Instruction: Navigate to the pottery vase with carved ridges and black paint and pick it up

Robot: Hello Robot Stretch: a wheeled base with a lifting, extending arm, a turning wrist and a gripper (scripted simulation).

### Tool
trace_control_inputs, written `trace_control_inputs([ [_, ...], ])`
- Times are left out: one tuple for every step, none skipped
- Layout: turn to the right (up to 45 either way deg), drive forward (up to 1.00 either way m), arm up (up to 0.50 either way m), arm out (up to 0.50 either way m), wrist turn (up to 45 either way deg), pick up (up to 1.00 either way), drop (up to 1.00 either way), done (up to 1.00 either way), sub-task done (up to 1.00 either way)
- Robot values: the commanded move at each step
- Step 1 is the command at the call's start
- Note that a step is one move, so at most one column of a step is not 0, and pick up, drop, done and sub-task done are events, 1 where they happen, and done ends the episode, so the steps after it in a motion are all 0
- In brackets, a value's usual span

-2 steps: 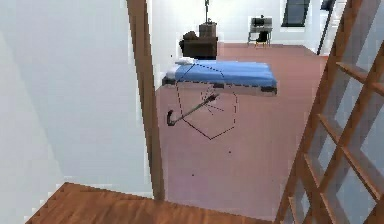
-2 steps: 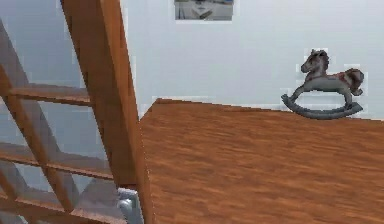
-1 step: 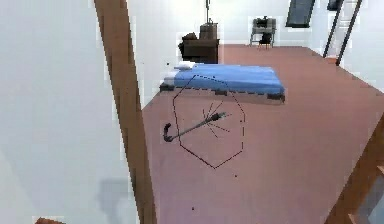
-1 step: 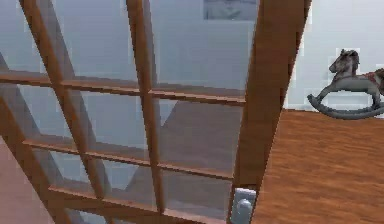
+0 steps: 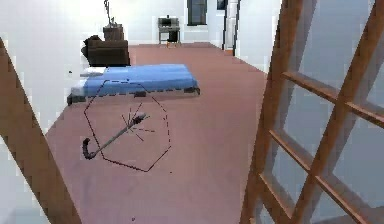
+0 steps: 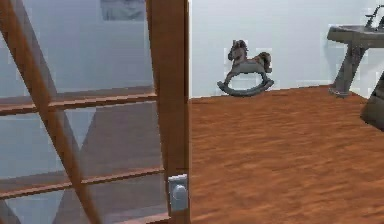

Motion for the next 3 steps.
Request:
trace_control_inputs([
  [0.0, 1.00, 0.00, 0.00, 0.0, 0.00, 0.00, 0.00, 0.00],
  [0.0, 0.10, 0.00, 0.00, 0.0, 0.00, 0.00, 0.00, 0.00],
  [18.0, 0.00, 0.00, 0.00, 0.0, 0.00, 0.00, 0.00, 0.00],
])
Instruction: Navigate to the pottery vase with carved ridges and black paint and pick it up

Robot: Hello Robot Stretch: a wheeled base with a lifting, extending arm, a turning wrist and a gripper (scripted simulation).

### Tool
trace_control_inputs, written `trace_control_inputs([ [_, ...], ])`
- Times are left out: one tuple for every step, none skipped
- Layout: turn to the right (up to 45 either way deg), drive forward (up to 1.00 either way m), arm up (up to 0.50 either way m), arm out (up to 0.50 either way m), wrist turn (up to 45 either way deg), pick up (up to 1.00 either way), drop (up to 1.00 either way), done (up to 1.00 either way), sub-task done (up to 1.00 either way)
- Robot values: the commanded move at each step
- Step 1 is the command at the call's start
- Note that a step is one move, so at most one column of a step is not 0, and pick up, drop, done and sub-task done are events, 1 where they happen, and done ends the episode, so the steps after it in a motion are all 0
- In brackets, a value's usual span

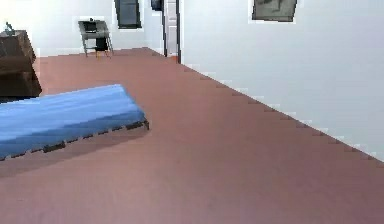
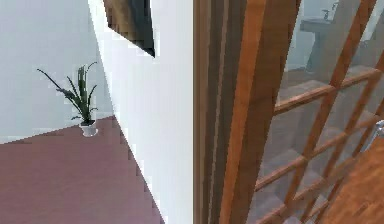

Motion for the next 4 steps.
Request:
trace_control_inputs([
  [0.0, 1.00, 0.00, 0.00, 0.0, 0.00, 0.00, 0.00, 0.00],
  [0.0, 1.00, 0.00, 0.00, 0.0, 0.00, 0.00, 0.00, 0.00],
  [9.0, 0.00, 0.00, 0.00, 0.0, 0.00, 0.00, 0.00, 0.00],
  [0.0, 0.20, 0.00, 0.00, 0.0, 0.00, 0.00, 0.00, 0.00],
])
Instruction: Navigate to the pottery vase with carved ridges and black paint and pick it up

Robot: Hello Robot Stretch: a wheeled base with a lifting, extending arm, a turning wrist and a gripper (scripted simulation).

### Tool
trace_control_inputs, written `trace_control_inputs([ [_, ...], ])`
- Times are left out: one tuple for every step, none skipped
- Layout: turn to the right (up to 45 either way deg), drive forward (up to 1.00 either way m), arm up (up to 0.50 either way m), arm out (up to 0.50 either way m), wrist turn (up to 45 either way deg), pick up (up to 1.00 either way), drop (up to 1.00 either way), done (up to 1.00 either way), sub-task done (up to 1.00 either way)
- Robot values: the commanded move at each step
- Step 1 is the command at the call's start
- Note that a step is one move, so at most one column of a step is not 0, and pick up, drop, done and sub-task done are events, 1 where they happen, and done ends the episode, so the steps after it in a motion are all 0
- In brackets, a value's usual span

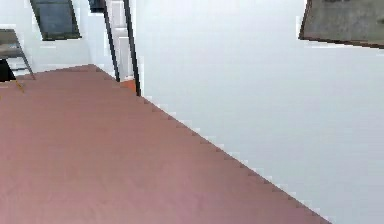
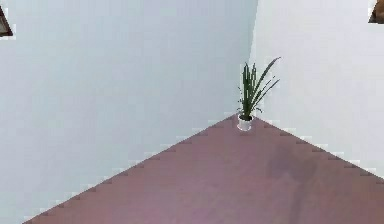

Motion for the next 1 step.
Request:
trace_control_inputs([
  [-24.0, 0.00, 0.00, 0.00, 0.0, 0.00, 0.00, 0.00, 0.00],
])
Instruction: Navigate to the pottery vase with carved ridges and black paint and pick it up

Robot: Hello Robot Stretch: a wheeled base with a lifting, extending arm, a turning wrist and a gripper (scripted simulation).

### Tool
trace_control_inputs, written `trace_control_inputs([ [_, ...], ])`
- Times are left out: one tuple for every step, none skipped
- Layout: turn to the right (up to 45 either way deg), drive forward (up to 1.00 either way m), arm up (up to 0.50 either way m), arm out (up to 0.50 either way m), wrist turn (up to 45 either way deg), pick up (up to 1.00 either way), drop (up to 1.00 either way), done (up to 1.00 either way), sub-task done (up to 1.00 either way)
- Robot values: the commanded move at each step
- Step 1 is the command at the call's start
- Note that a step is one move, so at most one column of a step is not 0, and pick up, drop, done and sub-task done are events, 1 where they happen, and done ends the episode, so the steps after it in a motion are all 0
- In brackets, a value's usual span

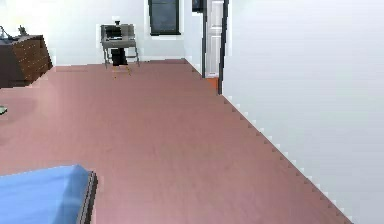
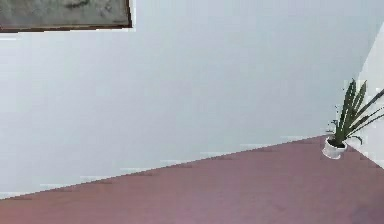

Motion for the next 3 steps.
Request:
trace_control_inputs([
  [0.0, 1.00, 0.00, 0.00, 0.0, 0.00, 0.00, 0.00, 0.00],
  [0.0, 1.00, 0.00, 0.00, 0.0, 0.00, 0.00, 0.00, 0.00],
  [-3.0, 0.00, 0.00, 0.00, 0.0, 0.00, 0.00, 0.00, 0.00],
])
